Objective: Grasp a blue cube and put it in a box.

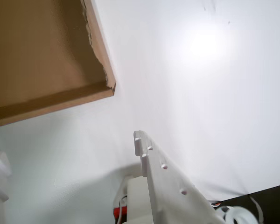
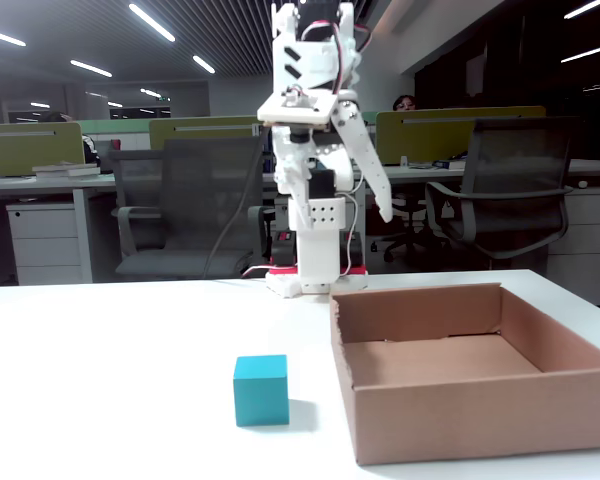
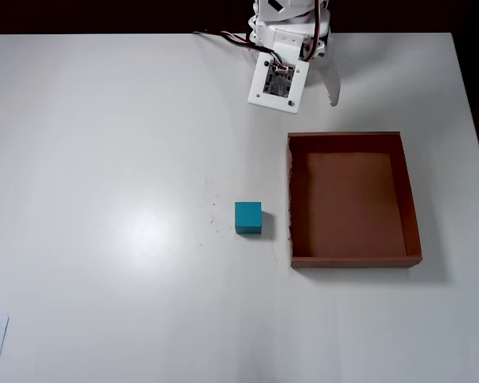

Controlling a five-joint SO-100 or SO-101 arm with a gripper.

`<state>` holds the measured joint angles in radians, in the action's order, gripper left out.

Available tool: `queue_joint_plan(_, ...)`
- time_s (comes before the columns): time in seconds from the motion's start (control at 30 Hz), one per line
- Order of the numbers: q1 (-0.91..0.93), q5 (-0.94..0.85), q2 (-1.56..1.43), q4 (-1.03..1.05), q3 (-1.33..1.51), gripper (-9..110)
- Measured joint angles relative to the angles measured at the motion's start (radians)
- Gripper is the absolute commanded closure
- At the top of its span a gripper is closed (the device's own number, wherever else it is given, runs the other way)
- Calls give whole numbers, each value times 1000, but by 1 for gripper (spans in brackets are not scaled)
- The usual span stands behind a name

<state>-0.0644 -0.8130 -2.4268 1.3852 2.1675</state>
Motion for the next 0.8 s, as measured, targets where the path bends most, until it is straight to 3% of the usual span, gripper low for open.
queue_joint_plan(0.43,127,-40,417,18,-380,62)
queue_joint_plan(0.8,272,-229,804,41,-692,63)
